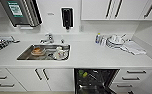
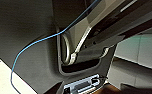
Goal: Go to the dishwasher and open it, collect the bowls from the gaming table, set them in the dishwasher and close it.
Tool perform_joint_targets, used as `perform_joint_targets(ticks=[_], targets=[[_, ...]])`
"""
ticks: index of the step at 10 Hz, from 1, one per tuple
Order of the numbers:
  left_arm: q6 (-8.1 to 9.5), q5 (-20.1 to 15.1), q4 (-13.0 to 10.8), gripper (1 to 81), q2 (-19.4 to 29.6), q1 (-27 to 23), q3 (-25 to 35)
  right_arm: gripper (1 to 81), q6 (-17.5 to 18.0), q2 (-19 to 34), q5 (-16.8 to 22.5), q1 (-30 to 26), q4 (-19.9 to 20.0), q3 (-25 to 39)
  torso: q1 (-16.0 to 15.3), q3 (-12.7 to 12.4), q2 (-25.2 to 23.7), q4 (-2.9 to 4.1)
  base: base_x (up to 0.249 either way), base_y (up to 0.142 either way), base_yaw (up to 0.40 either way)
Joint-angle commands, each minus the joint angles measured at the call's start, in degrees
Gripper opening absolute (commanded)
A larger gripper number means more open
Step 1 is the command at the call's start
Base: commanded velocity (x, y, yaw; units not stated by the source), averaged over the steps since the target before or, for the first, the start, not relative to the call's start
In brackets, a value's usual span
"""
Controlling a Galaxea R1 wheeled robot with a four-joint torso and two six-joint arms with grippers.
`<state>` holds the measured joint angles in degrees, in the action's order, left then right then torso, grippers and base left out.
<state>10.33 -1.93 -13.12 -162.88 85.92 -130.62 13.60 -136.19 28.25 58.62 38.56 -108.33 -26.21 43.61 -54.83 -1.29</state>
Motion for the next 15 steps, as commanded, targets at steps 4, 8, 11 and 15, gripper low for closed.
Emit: perform_joint_targets(ticks=[4, 8, 11, 15], targets=[[-0.22, -4.2, 1.3, 81.1, 0.2, -0.4, 0.8, 81.1, -0.4, -4.2, 3.8, -7.6, 7.1, -8.7, 0.0, 0.0, 0.0, 0.00, 0.000, 0.000, 0.000], [-0.22, -4.3, 1.2, 81.1, 0.4, -0.3, 0.9, 81.1, -0.6, -3.3, 4.7, -17.0, 19.3, -8.9, 0.0, 0.0, 0.0, 0.00, 0.000, 0.000, 0.000], [-0.22, -4.3, 1.2, 81.1, 0.3, -0.3, 0.9, 81.1, -0.5, -3.6, 4.6, -17.6, 19.8, -9.4, 0.0, 0.0, 0.0, 0.00, 0.000, 0.000, 0.000], [-0.22, -4.2, 1.2, 81.1, 0.3, -0.4, 0.8, 81.1, -4.6, 1.2, 10.0, -14.2, 19.8, -12.5, 0.0, 0.0, 0.0, 0.00, 0.000, 0.000, 0.000]])
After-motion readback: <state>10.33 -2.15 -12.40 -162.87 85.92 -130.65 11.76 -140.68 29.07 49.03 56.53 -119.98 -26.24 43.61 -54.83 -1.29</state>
